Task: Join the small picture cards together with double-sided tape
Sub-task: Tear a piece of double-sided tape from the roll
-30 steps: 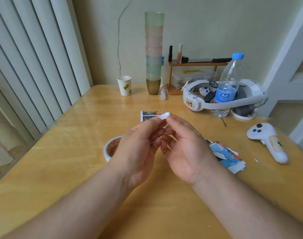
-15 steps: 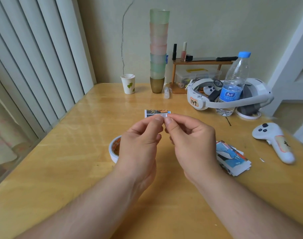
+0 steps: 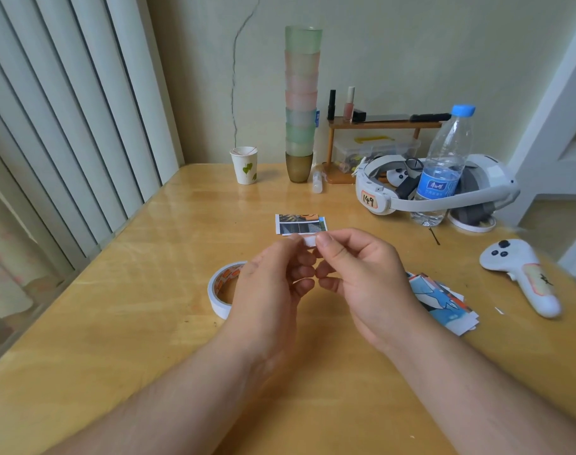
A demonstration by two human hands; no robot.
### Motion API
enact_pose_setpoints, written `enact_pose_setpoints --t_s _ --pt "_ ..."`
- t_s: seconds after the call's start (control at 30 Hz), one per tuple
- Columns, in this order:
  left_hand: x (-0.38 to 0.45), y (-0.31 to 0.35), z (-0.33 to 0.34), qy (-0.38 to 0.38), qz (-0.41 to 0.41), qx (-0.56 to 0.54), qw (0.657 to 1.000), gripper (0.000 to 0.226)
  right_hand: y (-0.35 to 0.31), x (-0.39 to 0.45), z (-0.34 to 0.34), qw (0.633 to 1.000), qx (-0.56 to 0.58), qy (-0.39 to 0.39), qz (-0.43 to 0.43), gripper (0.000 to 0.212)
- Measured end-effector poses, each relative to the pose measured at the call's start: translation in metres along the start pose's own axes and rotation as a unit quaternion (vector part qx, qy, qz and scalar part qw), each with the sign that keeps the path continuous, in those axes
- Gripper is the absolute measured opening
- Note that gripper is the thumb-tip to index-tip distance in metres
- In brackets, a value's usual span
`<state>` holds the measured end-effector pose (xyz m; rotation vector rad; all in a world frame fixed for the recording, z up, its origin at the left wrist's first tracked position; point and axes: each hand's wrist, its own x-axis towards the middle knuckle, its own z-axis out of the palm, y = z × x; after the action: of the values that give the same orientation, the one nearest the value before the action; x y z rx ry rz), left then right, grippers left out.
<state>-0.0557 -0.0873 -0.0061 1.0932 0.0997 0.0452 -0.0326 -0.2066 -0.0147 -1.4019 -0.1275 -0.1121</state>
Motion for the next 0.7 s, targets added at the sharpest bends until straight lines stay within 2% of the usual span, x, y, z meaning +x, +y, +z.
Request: enact_pose_setpoints --t_s 0.17,0.27,0.37,0.47,0.7 --pt "0.001 -0.001 -0.006 -0.004 -0.007 0.007 1.0 0.037 0.0 0.003 -0.003 1.0 0.005 0.013 -0.001 0.007" --pt "0.001 -0.004 -0.012 -0.027 0.033 0.056 0.998 0.043 -0.003 0.004 -0.009 0.994 -0.059 0.064 -0.072 0.005" --pt "-0.002 -0.007 -0.017 -0.063 0.065 0.088 0.992 0.051 -0.007 0.0 -0.018 0.943 -0.244 0.072 -0.214 0.008" --pt "-0.005 -0.008 -0.019 -0.098 0.08 0.092 0.988 0.06 -0.012 -0.005 -0.019 0.88 -0.332 0.065 -0.332 0.007" --pt "-0.007 -0.005 -0.021 -0.108 0.101 0.087 0.985 0.067 -0.016 -0.006 -0.02 0.85 -0.353 0.077 -0.385 0.009"
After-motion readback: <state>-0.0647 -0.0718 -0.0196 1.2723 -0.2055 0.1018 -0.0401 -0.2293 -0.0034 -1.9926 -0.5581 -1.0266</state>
